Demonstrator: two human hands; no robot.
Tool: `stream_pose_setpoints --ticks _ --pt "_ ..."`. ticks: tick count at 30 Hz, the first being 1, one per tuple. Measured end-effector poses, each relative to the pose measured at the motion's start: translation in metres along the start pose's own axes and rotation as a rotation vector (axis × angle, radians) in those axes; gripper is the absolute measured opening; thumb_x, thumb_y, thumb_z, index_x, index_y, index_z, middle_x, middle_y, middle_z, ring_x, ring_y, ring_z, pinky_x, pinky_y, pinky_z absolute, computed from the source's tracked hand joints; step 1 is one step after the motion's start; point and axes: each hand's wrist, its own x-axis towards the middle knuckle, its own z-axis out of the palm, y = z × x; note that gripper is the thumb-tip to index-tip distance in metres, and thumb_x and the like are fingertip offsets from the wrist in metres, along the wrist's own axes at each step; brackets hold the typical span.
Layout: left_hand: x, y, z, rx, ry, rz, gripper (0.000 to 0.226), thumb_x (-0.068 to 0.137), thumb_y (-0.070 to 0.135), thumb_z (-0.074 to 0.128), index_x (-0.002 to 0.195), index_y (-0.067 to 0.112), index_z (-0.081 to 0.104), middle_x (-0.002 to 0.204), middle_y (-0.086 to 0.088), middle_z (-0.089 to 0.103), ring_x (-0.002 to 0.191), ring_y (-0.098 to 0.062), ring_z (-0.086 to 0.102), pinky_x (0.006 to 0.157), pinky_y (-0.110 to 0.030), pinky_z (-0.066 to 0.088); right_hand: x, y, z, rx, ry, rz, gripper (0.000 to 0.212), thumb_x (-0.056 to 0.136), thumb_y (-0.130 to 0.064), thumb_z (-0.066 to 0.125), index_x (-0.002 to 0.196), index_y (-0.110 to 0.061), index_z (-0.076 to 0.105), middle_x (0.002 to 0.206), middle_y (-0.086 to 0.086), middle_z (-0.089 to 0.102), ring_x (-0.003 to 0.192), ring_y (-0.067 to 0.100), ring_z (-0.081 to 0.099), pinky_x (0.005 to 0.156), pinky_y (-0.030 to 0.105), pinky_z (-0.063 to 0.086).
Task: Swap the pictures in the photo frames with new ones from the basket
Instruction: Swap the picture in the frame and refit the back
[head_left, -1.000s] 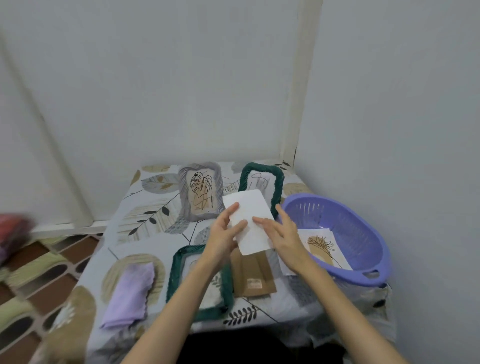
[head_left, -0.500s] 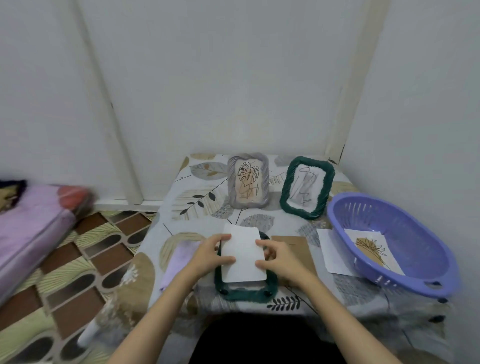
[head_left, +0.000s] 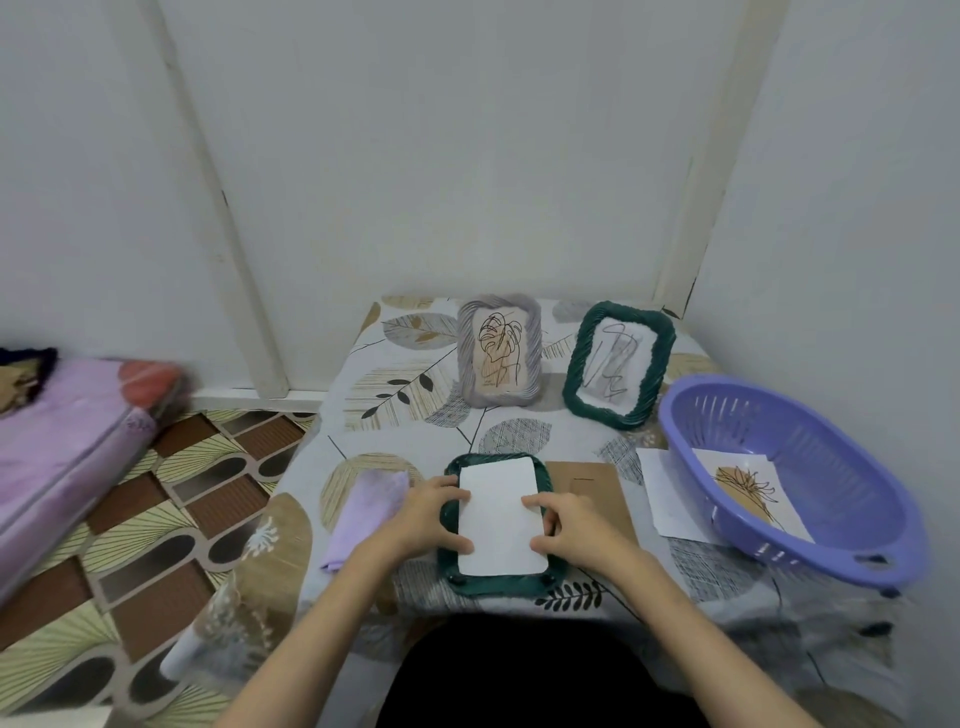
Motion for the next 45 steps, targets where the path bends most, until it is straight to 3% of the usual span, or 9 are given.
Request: stream_pose_setpoints --ticks 3,7,11,22,25,28,31,35,45 --pt "0.000 -0.001 0.001 -0.037 -0.007 -0.011 0.071 0.070 0.018 0.080 0.133 0.010 0.049 0.151 -0.005 0.026 0.137 -0.022 0.029 0.114 -0.036 0.025 0.000 0.000 -0.002 -0.072 -0.019 -0.002 0.053 0.078 -0.018 0.068 0.129 -0.019 0.053 0.088 -0.001 0.051 0.082 0.011 0.045 0.066 0.013 0.034" --pt "-0.001 -0.001 0.000 -0.047 -0.018 0.000 0.070 0.069 0.017 0.081 0.132 0.008 0.050 0.151 -0.003 0.027 0.135 -0.020 0.031 0.112 -0.031 0.029 0.000 -0.002 -0.001 -0.248 0.088 -0.037 0.053 0.084 -0.036 0.060 0.134 -0.028 0.044 0.129 0.002 0.040 0.117 0.021 0.034 0.097 0.033 0.033" --pt "-0.002 -0.001 0.002 -0.024 -0.036 0.024 0.071 0.069 0.020 0.080 0.132 0.009 0.050 0.152 0.001 0.028 0.135 -0.017 0.032 0.110 -0.030 0.031 0.000 -0.005 0.008 -0.381 -0.012 -0.041 0.054 0.089 -0.053 0.044 0.139 -0.037 0.033 0.155 -0.010 0.011 0.131 0.028 0.019 0.106 0.046 0.022" --pt "-0.001 -0.008 -0.001 -0.125 -0.056 0.035 0.075 0.069 0.020 0.081 0.135 0.009 0.046 0.150 0.004 0.031 0.133 -0.015 0.034 0.107 -0.025 0.033 0.001 0.002 0.019 -0.449 -0.007 -0.015 0.058 0.087 -0.057 0.042 0.140 -0.036 0.031 0.155 -0.011 0.014 0.134 0.027 0.017 0.106 0.045 0.019" --pt "0.000 -0.010 0.000 -0.131 -0.047 0.032 0.075 0.068 0.019 0.082 0.134 0.011 0.047 0.150 0.005 0.031 0.132 -0.015 0.034 0.107 -0.026 0.034 -0.001 0.005 0.014 -0.380 0.198 -0.006 0.052 0.090 -0.049 0.044 0.138 -0.034 0.034 0.152 -0.010 0.023 0.130 0.024 0.024 0.103 0.041 0.025" --pt "0.000 -0.012 0.001 -0.133 -0.042 0.017 0.076 0.065 0.020 0.084 0.132 0.012 0.049 0.152 0.003 0.021 0.133 -0.024 0.035 0.106 -0.031 0.036 -0.003 0.016 0.002 -0.312 0.458 0.182 0.045 0.092 -0.036 0.046 0.136 -0.028 0.038 0.139 0.005 0.039 0.121 0.029 0.034 0.098 0.041 0.032" --pt "0.000 -0.013 0.002 -0.141 -0.028 -0.001 0.076 0.063 0.020 0.085 0.131 0.013 0.051 0.154 0.001 0.014 0.133 -0.032 0.034 0.106 -0.034 0.037 -0.004 0.028 -0.003 -0.331 0.412 0.371 0.051 0.091 -0.043 0.045 0.137 -0.022 0.039 0.135 0.014 0.038 0.123 0.034 0.034 0.100 0.044 0.033" --pt "-0.001 -0.012 0.001 -0.148 -0.027 -0.009 0.077 0.063 0.022 0.085 0.132 0.015 0.051 0.155 0.000 0.013 0.134 -0.030 0.034 0.107 -0.034 0.036 -0.004 0.032 -0.001 -0.398 0.387 0.374 0.057 0.085 -0.058 0.045 0.129 -0.022 0.048 0.129 0.012 0.041 0.120 0.032 0.035 0.098 0.043 0.034" --pt "-0.002 -0.009 0.001 -0.156 -0.016 -0.034 0.076 0.065 0.021 0.084 0.133 0.018 0.049 0.151 -0.005 0.018 0.125 -0.024 0.040 0.096 -0.021 0.035 -0.009 0.035 -0.004 -0.199 0.514 0.352 0.052 0.081 -0.044 0.056 0.125 -0.017 0.055 0.115 0.010 0.047 0.111 0.029 0.036 0.091 0.042 0.036"
